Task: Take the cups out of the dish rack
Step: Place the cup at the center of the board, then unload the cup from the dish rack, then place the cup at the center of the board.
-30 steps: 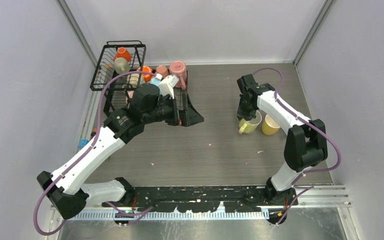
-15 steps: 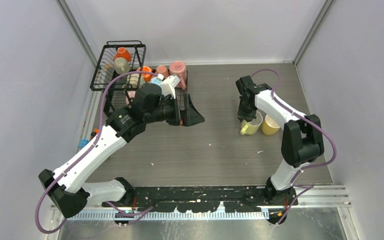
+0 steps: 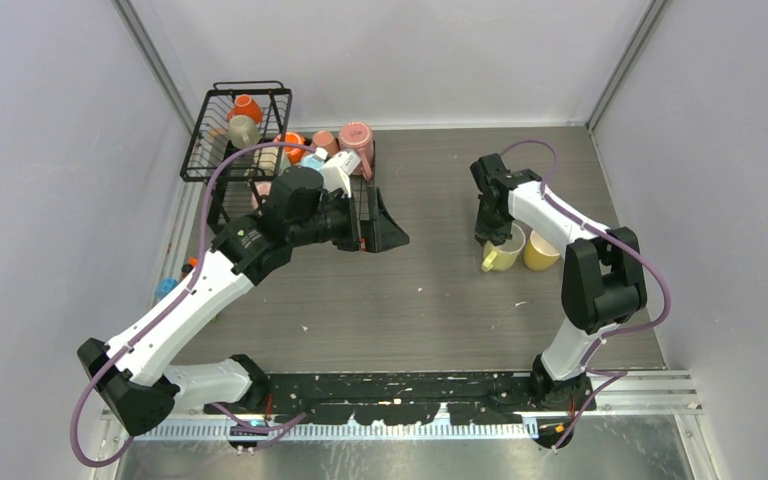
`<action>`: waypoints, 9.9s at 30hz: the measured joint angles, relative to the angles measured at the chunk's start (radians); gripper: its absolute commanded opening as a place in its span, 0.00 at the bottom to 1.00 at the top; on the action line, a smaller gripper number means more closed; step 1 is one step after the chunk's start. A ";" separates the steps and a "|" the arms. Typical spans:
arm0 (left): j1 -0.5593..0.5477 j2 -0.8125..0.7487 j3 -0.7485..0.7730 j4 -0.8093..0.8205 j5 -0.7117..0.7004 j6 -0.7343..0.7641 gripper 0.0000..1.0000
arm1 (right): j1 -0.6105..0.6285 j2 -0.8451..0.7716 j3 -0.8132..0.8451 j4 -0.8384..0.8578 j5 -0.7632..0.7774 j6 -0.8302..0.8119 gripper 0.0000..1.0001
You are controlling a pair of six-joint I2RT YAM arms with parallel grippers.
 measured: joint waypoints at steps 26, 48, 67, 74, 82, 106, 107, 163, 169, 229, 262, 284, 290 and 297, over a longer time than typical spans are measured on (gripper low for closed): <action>0.000 0.000 -0.011 -0.018 -0.021 0.008 1.00 | 0.000 -0.277 -0.014 -0.076 0.022 0.011 1.00; 0.002 0.265 0.178 -0.162 -0.634 0.114 1.00 | 0.000 -0.585 -0.031 -0.021 -0.138 0.020 1.00; 0.220 0.937 0.658 -0.100 -0.693 0.126 0.96 | 0.000 -0.724 -0.039 -0.051 -0.217 0.026 1.00; 0.264 1.050 0.752 -0.100 -0.658 0.125 0.85 | 0.000 -0.762 -0.030 -0.084 -0.223 0.029 1.00; 0.266 1.124 0.856 -0.096 -0.632 0.118 0.69 | 0.000 -0.786 -0.028 -0.109 -0.224 0.043 1.00; 0.264 1.171 0.823 0.014 -0.657 0.153 0.17 | 0.000 -0.816 -0.044 -0.116 -0.227 0.046 1.00; 0.264 1.166 0.815 0.021 -0.656 0.156 0.16 | 0.000 -0.816 -0.047 -0.115 -0.228 0.046 1.00; 0.266 1.031 0.478 0.209 -0.637 0.261 0.19 | 0.000 -0.807 -0.128 -0.049 -0.253 0.050 1.00; 0.267 1.031 0.469 0.235 -0.630 0.263 0.00 | 0.000 -0.807 -0.136 -0.045 -0.253 0.050 1.00; 0.254 0.659 0.332 0.230 -0.574 0.309 0.00 | 0.000 -0.507 -0.171 0.451 -0.390 0.286 1.00; 0.043 0.517 0.595 0.031 -0.488 0.212 0.00 | 0.018 -0.277 -0.258 1.345 -0.447 0.708 1.00; 0.001 0.517 0.679 -0.018 -0.398 0.023 0.00 | 0.060 -0.220 -0.313 1.896 -0.421 0.881 0.87; 0.001 0.517 0.682 -0.006 -0.359 -0.057 0.00 | 0.060 -0.196 -0.317 1.976 -0.420 0.913 0.66; 0.001 0.509 0.683 0.013 -0.324 -0.130 0.00 | 0.060 -0.193 -0.319 2.024 -0.419 0.945 0.34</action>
